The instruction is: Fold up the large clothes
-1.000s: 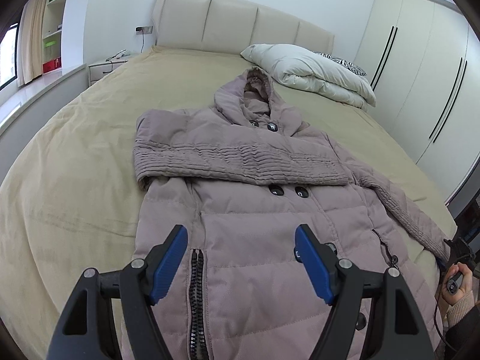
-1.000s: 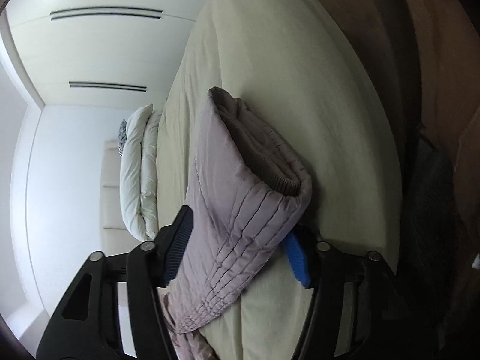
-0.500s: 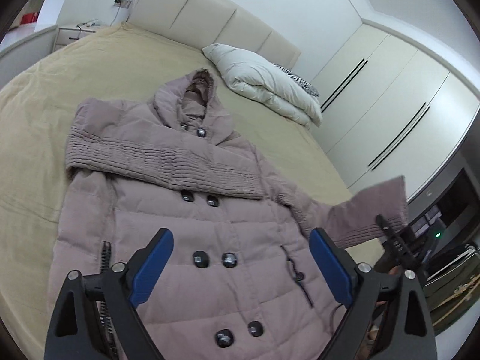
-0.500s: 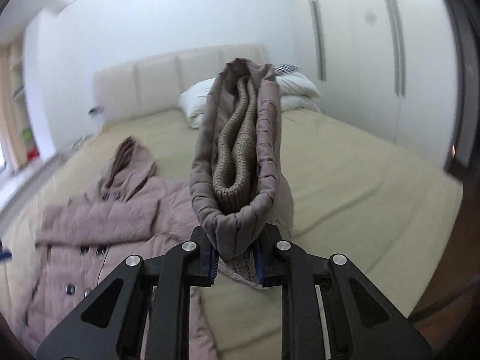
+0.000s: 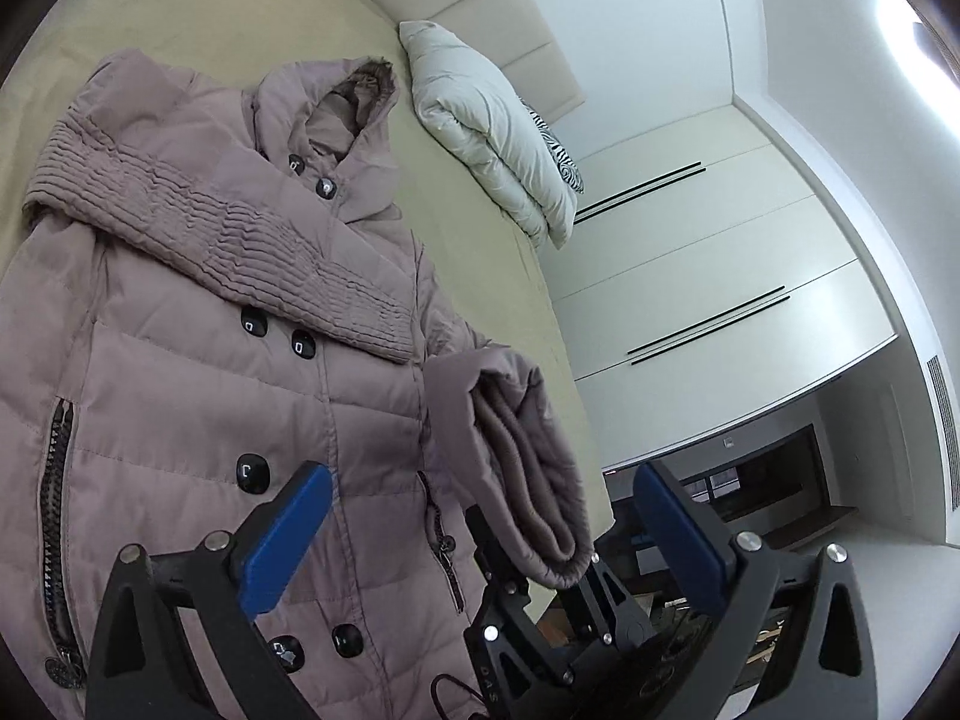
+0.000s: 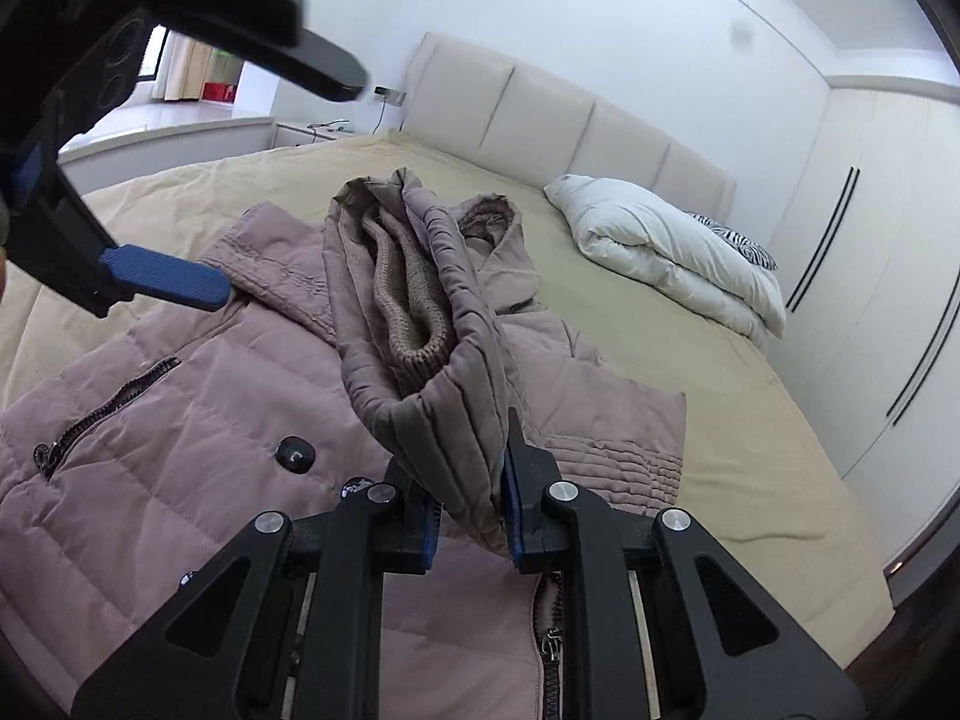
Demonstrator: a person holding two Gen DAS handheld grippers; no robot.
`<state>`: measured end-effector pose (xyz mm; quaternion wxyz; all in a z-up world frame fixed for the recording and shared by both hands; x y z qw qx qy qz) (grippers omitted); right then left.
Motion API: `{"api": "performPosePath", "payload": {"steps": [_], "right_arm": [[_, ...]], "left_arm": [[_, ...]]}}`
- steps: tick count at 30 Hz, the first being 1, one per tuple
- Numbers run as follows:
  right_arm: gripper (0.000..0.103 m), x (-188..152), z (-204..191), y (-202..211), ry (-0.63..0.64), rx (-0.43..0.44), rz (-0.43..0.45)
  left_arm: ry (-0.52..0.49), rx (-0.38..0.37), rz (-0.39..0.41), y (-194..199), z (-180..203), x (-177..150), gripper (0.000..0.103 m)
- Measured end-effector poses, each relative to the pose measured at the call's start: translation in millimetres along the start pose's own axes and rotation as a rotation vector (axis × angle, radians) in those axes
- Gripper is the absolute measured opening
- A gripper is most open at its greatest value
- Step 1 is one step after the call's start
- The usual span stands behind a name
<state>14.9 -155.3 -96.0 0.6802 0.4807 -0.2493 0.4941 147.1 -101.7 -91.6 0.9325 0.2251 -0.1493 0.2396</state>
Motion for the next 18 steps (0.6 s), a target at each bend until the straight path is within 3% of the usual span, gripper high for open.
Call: {"api": "performPosePath", "payload": {"steps": [3,5,7,8,10,11,13,16,17,18], "right_arm": [[0.016,1,-18,-12,0.039,0.012,-0.001],[0.016,-1,-18,-15,0.061,0.020,0.001],[0.016,-1,-25,-14,0.081,0.022,0.006],[0.016,0,-27,-17,0.090,0.025,0.008],[0.016,-1,-30,-23,0.094,0.036,0.003],[0.017,-1,-25,-18,0.095,0.040,0.001],[0.017,-2,-28,-16,0.103,0.049,0.004],[0.028,3,-22,-8,0.010,0.103,0.043],[0.039,4,-15,-6,-0.065,0.137,0.047],[0.062,4,-5,-5,-0.153,0.169,0.046]], "left_arm": [[0.006,0.014,-0.025,-9,-7,2,0.100],[0.018,0.016,-0.065,-17,-10,1,0.076],[0.015,0.030,-0.110,-25,-14,-3,0.065],[0.011,0.041,-0.121,-26,-16,-5,0.051],[0.014,0.066,-0.126,-27,-21,-6,0.034],[0.025,0.064,-0.129,-26,-23,-5,0.026],[0.032,0.061,-0.134,-24,-25,-1,0.022],[-0.001,0.070,-0.098,-14,-20,18,0.020],[-0.005,0.067,-0.077,-9,-17,28,0.019],[-0.010,0.065,-0.050,-2,-14,41,0.019]]}}
Point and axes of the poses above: each gripper's, at about its wrist camera, not at the fingertips, and y roughly against the way its jaws point, z to its right, x to its top, the point moved 8 cm from there along -y, roughly the way its jaws point, and after that the axes turned 6 degrees about z, right-handed, at the moved point
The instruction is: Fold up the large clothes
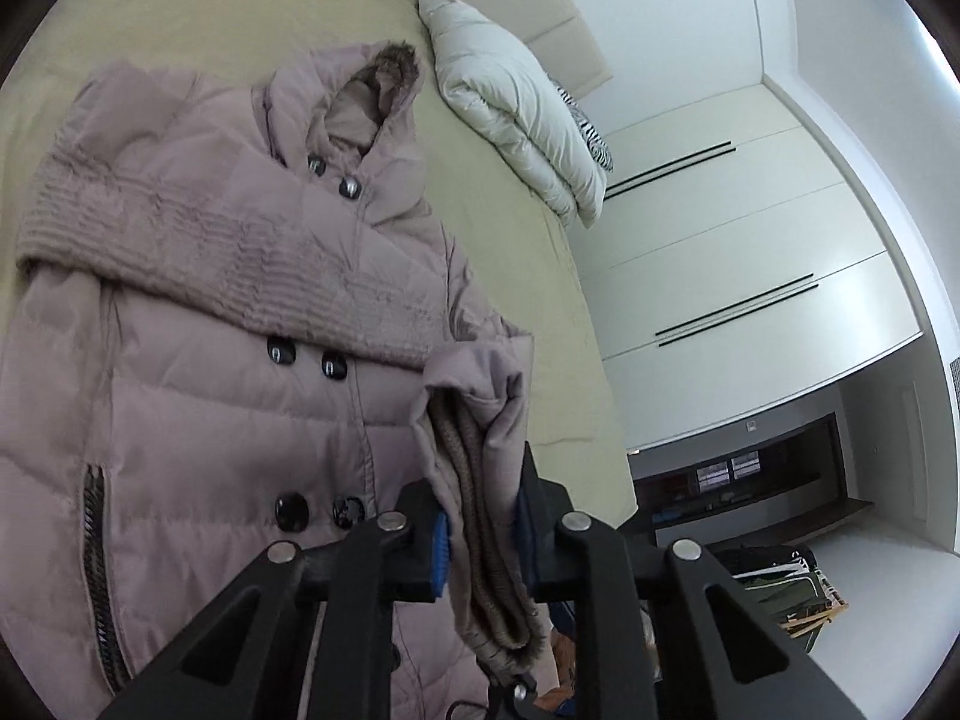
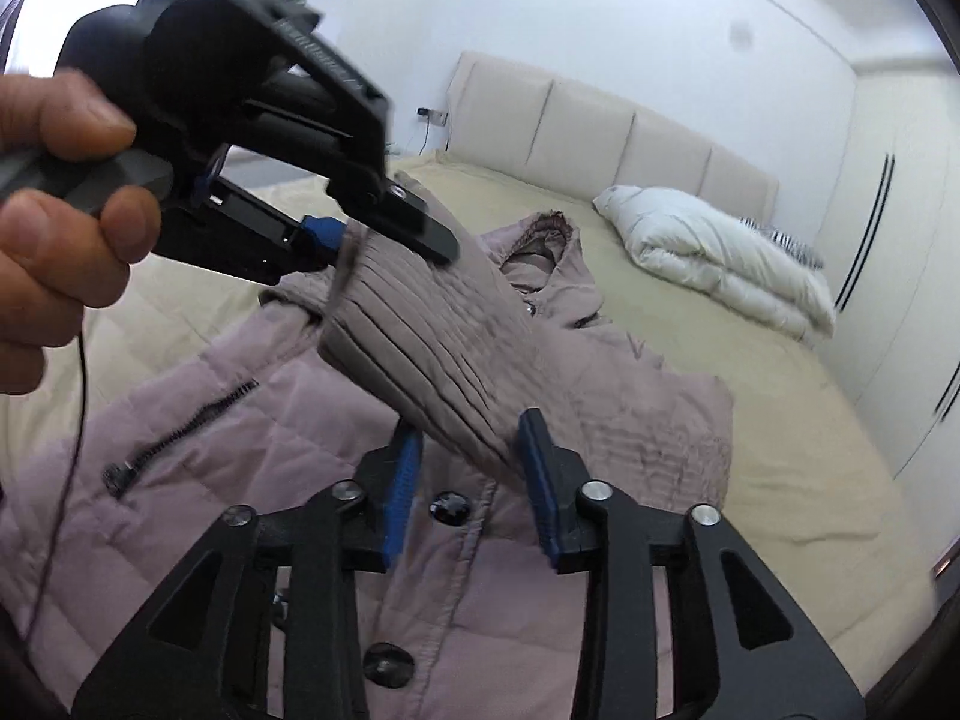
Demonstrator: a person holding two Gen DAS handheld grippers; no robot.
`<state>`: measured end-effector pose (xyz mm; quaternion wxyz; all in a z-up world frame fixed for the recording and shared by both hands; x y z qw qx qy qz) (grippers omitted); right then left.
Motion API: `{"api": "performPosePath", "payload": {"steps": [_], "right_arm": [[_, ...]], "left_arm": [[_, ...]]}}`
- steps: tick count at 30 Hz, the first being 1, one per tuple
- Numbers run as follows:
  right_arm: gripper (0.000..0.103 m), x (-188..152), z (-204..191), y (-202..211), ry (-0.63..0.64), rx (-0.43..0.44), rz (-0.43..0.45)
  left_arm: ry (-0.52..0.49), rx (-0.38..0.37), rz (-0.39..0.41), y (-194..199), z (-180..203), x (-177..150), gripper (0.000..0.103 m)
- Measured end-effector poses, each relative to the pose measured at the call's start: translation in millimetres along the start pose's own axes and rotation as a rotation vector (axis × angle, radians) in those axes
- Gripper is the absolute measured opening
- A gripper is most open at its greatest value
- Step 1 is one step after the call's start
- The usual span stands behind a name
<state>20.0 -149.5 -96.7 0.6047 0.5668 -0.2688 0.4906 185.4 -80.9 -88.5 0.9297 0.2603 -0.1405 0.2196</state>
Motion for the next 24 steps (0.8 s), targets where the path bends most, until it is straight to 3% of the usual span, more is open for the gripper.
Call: {"api": "performPosePath", "payload": {"steps": [2,5,7,9,12,14,17,21,24], "right_arm": [[0.084,1,31,8,-0.226,0.065,0.041],[0.084,-12,91,-1,-0.610,0.179,0.018],[0.084,-30,129,-16,-0.919,0.284,0.000],[0.084,-54,161,-37,-1.170,0.335,0.002],[0.084,-81,180,-75,-1.406,0.414,-0.017],[0.084,-82,176,-102,-1.492,0.524,-0.023],[0.084,-78,173,-141,-1.589,0.615,-0.042],[0.084,-72,176,-189,-1.670,0.639,-0.060],[0.084,-73,188,-217,-1.690,0.610,-0.058]], "left_arm": [[-0.012,-0.001,0.048,17,5,25,0.019],[-0.040,0.000,0.119,45,17,63,0.019],[-0.073,0.008,0.164,62,31,87,0.019],[-0.111,0.018,0.206,75,45,110,0.019],[-0.159,0.039,0.257,91,61,139,0.019],[-0.170,0.052,0.272,94,64,151,0.019],[-0.162,0.064,0.279,91,56,160,0.019],[-0.118,0.100,0.268,83,22,163,0.019],[-0.073,0.130,0.257,78,-10,165,0.019]]}}
Point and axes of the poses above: each gripper's, at about its wrist camera, not at the fingertips, and y roughly against the way its jaws point, z to its right, x to its top, the point moved 8 cm from there along -y, roughly the way its jaws point, and after that the axes turned 6 degrees about z, right-handed, at the moved point
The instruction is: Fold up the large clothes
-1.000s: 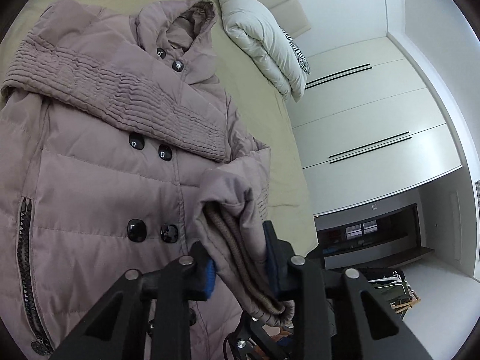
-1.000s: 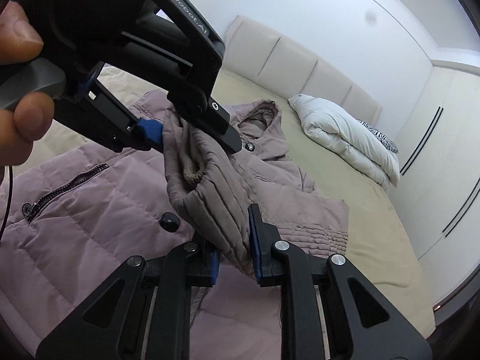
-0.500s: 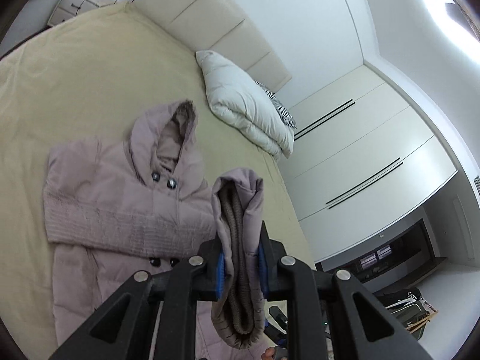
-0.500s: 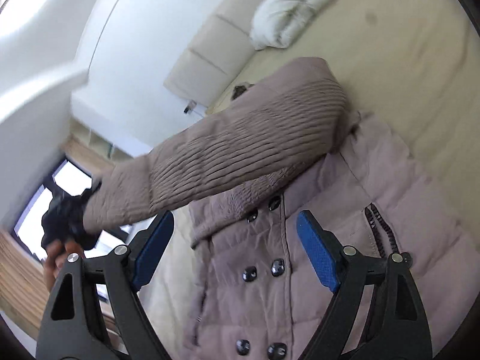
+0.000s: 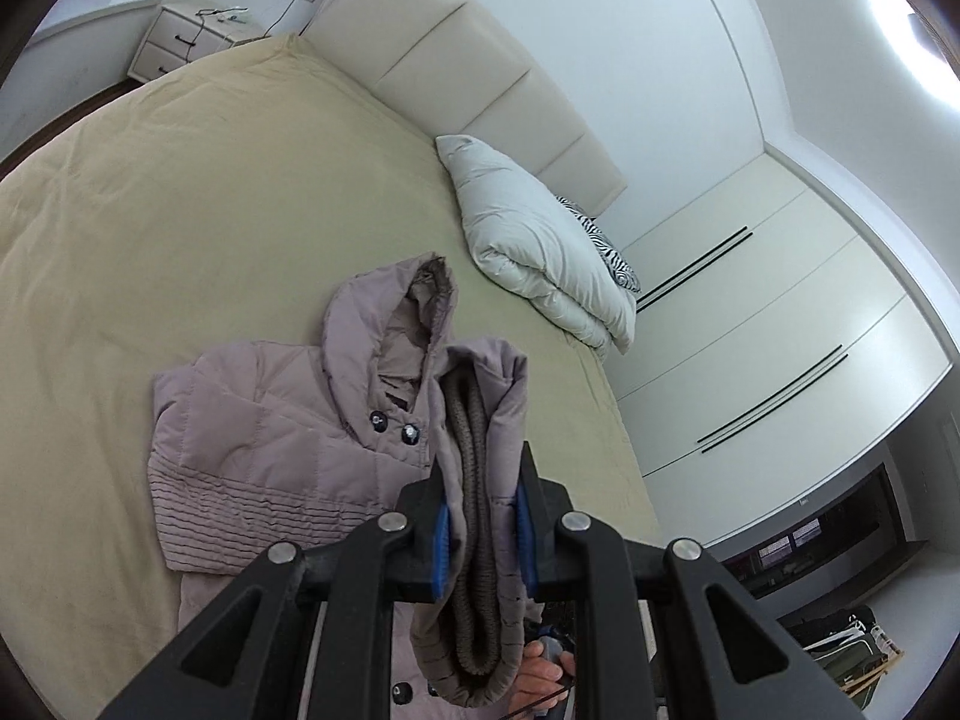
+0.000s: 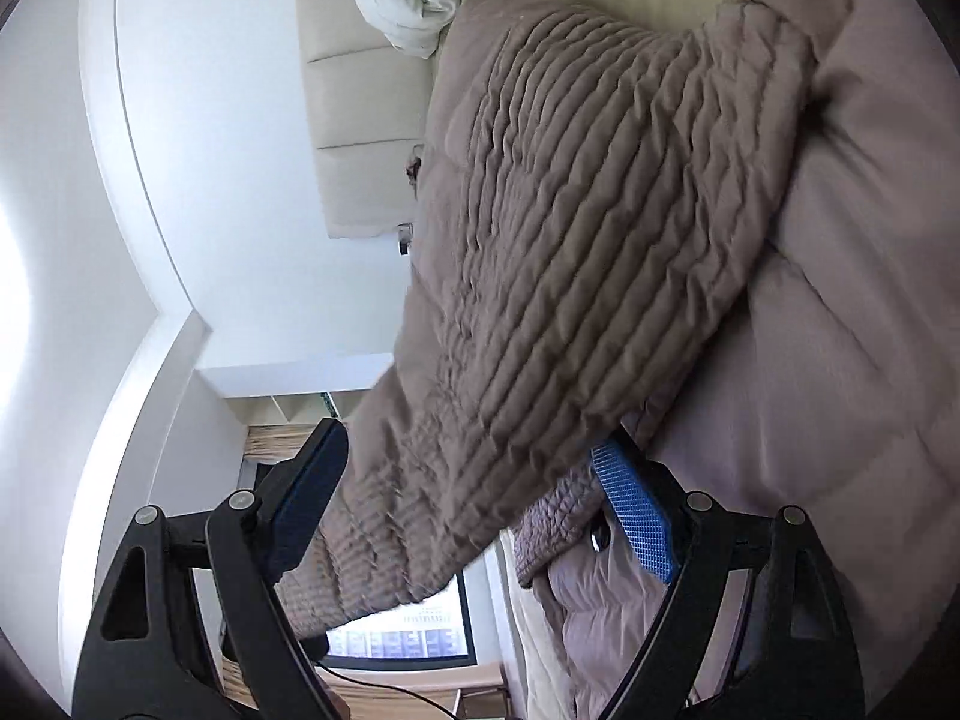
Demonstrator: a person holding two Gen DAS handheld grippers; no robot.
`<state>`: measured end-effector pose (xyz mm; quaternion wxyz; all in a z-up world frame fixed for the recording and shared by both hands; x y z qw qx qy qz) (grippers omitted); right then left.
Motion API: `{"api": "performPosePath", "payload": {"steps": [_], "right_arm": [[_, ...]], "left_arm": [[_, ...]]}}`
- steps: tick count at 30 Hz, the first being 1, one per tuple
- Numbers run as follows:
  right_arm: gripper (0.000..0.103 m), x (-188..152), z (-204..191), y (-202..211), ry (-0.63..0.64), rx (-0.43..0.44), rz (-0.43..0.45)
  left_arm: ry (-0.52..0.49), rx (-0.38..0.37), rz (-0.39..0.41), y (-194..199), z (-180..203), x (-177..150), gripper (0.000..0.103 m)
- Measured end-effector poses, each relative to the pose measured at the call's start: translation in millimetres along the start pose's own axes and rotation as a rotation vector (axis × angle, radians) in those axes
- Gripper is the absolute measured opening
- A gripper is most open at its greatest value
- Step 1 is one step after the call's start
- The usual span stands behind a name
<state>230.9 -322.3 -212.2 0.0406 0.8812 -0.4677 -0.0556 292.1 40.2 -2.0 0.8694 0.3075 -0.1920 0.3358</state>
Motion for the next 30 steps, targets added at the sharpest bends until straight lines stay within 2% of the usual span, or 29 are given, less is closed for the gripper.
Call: {"api": "performPosePath", "payload": {"steps": [7,13,15,17,20,22,24,26,30], "right_arm": [[0.084,45,-3,16,-0.035,0.060,0.094],[0.084,75,6,59,-0.036,0.051,0.199],[0.084,81,12,72,-0.032,0.019,0.216],[0.084,77,6,80,0.024,-0.044,0.206],[0.084,66,-17,96,0.159,-0.160,0.182],[0.084,60,-47,101,0.287,-0.207,0.172],[0.084,38,-74,96,0.424,-0.245,0.177],[0.084,29,-105,79,0.573,-0.267,0.170],[0.084,29,-129,26,0.795,-0.380,0.150]], "left_arm": [[0.100,0.064,-0.029,-36,-78,2,0.019],[0.156,0.178,-0.063,-77,-152,-9,0.020],[0.169,0.231,-0.091,-92,-178,-17,0.023],[0.183,0.292,-0.098,-98,-202,-23,0.032],[0.216,0.289,-0.094,-90,-214,-27,0.037],[0.179,0.342,-0.066,-71,-213,-22,0.044],[0.136,0.417,0.012,-47,-209,-12,0.045],[0.033,0.456,0.082,-33,-187,-3,0.046],[-0.222,0.427,0.029,-68,-130,-12,0.046]]}}
Point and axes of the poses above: each gripper's, at about its wrist camera, not at the fingertips, and y roughly against the way its jaws point, z to its right, x to its top, the point moved 8 cm from there along -y, roughly the way its jaws point, and after that the axes turned 6 degrees about z, right-handed, at the moved point
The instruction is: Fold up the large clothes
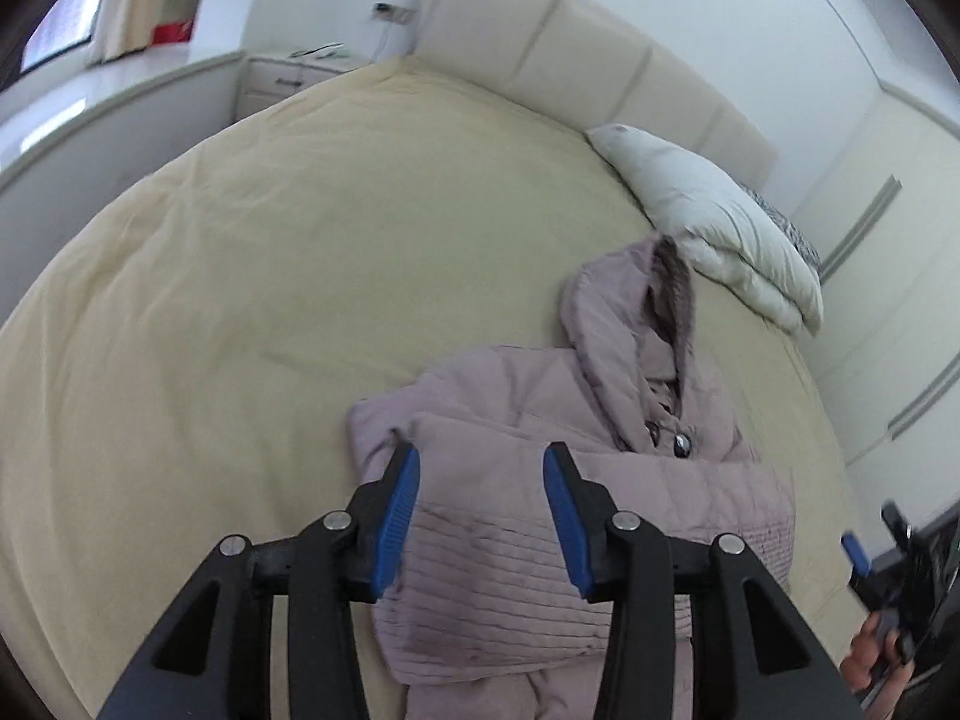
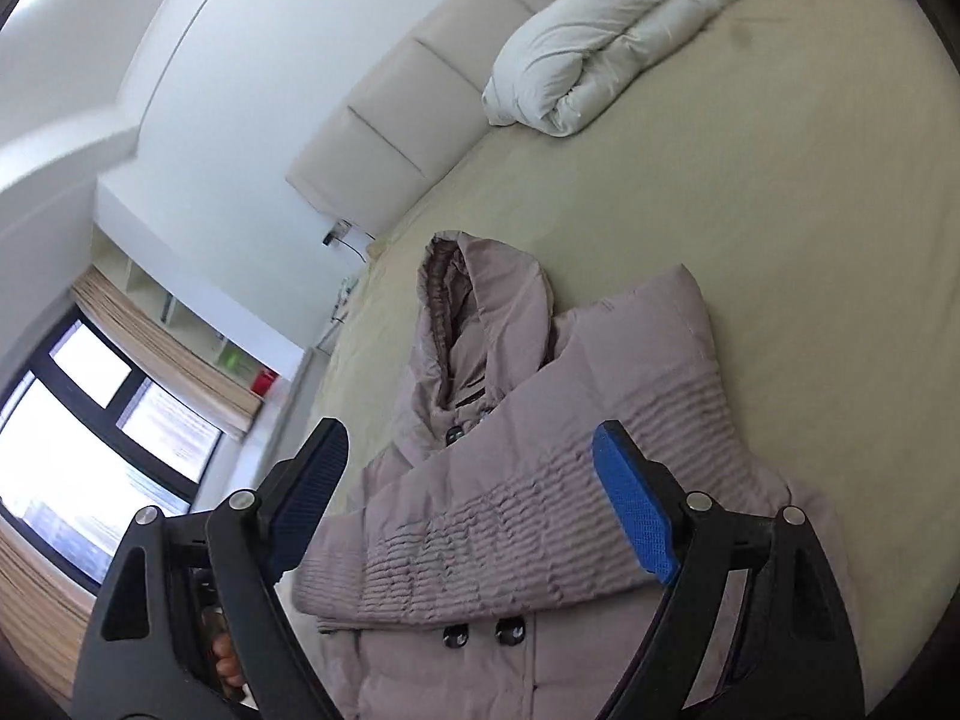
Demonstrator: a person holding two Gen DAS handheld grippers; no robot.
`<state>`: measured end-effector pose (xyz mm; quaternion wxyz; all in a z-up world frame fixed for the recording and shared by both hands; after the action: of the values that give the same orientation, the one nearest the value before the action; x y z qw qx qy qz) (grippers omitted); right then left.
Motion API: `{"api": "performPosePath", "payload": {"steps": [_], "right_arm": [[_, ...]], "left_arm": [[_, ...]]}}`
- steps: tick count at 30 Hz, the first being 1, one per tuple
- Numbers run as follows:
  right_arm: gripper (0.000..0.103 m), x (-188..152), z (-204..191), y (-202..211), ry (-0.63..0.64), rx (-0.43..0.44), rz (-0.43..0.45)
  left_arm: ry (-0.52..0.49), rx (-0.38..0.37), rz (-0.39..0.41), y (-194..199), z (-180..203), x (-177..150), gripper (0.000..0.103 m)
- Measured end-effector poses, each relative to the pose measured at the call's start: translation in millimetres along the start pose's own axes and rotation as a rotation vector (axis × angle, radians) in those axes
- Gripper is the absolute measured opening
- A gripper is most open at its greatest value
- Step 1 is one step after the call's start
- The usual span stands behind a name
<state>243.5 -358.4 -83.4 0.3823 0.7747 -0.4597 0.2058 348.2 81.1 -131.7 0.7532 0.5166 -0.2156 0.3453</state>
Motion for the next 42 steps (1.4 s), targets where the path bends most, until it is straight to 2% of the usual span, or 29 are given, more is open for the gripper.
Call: {"api": "performPosePath", "payload": {"steps": [2,4,7,8,12,15,17,19,21,22,23,24,27,30,32,34,37,39,40,42], "right_arm": [[0.084,2,-3,-26,0.153,-0.131,0.003],[0.084,-6,6,-52,0.261,-0.247,-0.041],[0.084,-31,40,-83,0.339,-0.396,-0.154],[0.084,-42,56,-92,0.343,-0.421,-0.183],[0.084,-64,87,-102,0.346,-0.399,-0.171],[0.084,-68,87,-104,0.387,-0.435,-0.184],[0.084,-64,85,-99,0.380,-0.445,-0.217],[0.084,-50,75,-86,0.361,-0.436,-0.220],[0.084,-27,58,-73,0.340,-0.371,-0.175],[0.084,-14,50,-76,0.331,-0.337,-0.165],[0.084,-3,42,-82,0.322,-0.302,-0.166],[0.084,5,37,-90,0.314,-0.273,-0.174],[0.084,27,23,-129,0.272,-0.204,-0.225],[0.084,46,20,-165,0.268,-0.205,-0.225],[0.084,52,20,-186,0.236,-0.202,-0.235],[0.084,54,18,-204,0.235,-0.190,-0.249],[0.084,57,16,-224,0.288,-0.208,-0.254],[0.084,58,16,-236,0.293,-0.213,-0.251],[0.084,61,16,-242,0.291,-0.214,-0.246],[0.084,68,14,-250,0.294,-0.201,-0.237]], "left_arm": [[-0.101,0.017,-0.011,-20,23,-7,0.046],[-0.135,0.035,-0.053,-48,31,-19,0.046],[-0.179,0.089,-0.071,-76,30,-34,0.045],[-0.198,0.099,-0.069,-81,31,-37,0.046],[-0.252,0.099,-0.063,-89,27,-47,0.046],[-0.272,0.104,-0.066,-94,27,-51,0.046],[-0.263,0.105,-0.074,-83,28,-46,0.046],[-0.243,0.099,-0.036,-67,35,-34,0.048],[-0.246,0.098,0.017,-55,43,-15,0.067],[-0.247,0.095,0.043,-54,48,-3,0.084],[-0.245,0.086,0.055,-56,53,7,0.094],[-0.242,0.071,0.057,-64,59,18,0.095],[-0.274,0.078,0.037,-106,84,52,0.095],[-0.266,0.069,-0.039,-160,112,76,0.095],[-0.273,0.081,-0.049,-189,128,88,0.095],[-0.342,0.121,-0.056,-218,147,93,0.095],[-0.427,0.175,-0.120,-265,162,83,0.095],[-0.426,0.211,-0.149,-290,156,78,0.082],[-0.398,0.220,-0.150,-295,149,80,0.066],[-0.306,0.168,-0.161,-298,135,82,0.060]]}}
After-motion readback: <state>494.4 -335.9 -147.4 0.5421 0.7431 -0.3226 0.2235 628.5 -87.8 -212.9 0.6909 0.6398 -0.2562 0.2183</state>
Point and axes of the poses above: each gripper's, at about its wrist camera, not at the fingertips, and y roughly against the way its jaws point, z to its right, x to its top, the point moved 8 cm from there along -y, roughly the way its jaws point, and after that the axes turned 6 degrees about z, right-handed, at the moved point
